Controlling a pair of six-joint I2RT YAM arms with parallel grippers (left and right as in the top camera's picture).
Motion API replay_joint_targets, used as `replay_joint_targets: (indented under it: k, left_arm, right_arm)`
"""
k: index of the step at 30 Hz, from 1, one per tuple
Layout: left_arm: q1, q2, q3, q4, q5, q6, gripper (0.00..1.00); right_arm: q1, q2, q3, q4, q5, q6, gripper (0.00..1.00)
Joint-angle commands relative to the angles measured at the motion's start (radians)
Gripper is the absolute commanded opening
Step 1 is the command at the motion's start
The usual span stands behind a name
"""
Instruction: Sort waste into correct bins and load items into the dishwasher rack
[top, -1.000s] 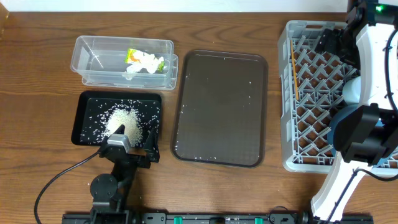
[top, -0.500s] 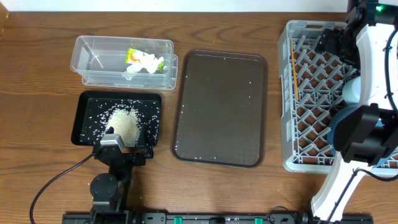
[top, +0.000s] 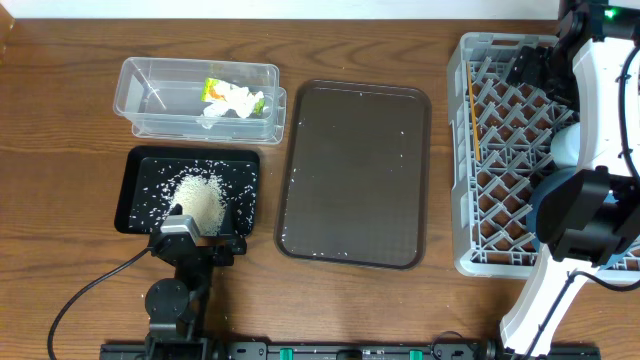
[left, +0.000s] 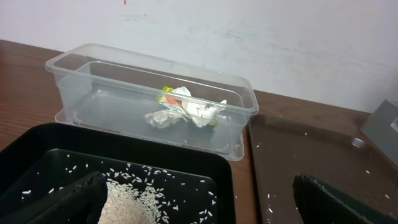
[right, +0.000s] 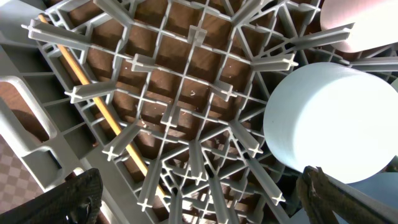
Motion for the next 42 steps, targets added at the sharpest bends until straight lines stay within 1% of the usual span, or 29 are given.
replay_joint_targets:
  k: [1,12,18,24,33,38,42]
  left_arm:
    - [0.005,-0.007,-0.021,-0.027,-0.008,0.021,0.97]
    - [0.005,-0.007,-0.021,-0.027,-0.008,0.021,0.97]
    - [0.005,-0.007,-0.021,-0.027,-0.008,0.021,0.97]
    - [0.005,-0.007,-0.021,-0.027,-0.008,0.021,0.97]
    - [0.005,-0.007,-0.021,-0.027,-0.008,0.021,0.97]
    - [0.005,-0.007,-0.021,-0.027,-0.008,0.021,0.97]
    - [0.005,-0.007,-0.021,-0.027,-0.008,0.021,0.97]
  right_arm:
    - [-0.002,-0.036,0.016,-0.001,0.007,0.017,0.99]
    - [0.01,-0.033,0.016,-0.001,0.007,0.017,0.99]
    - [0.041,-0.067,0.016,-0.002,0.007,0.017,0.99]
    - [0.092,-0.176,0.016,-0.002,0.007,0.017,0.99]
    - [0.219,-0.437,0.016,-0.002,0.007,0.016,0.99]
    - [0.283,-0.568,0.016,-0.009,0.127,0.0,0.99]
    - [0.286,-0.64,0.004,-0.026,0.133,0.028,0.99]
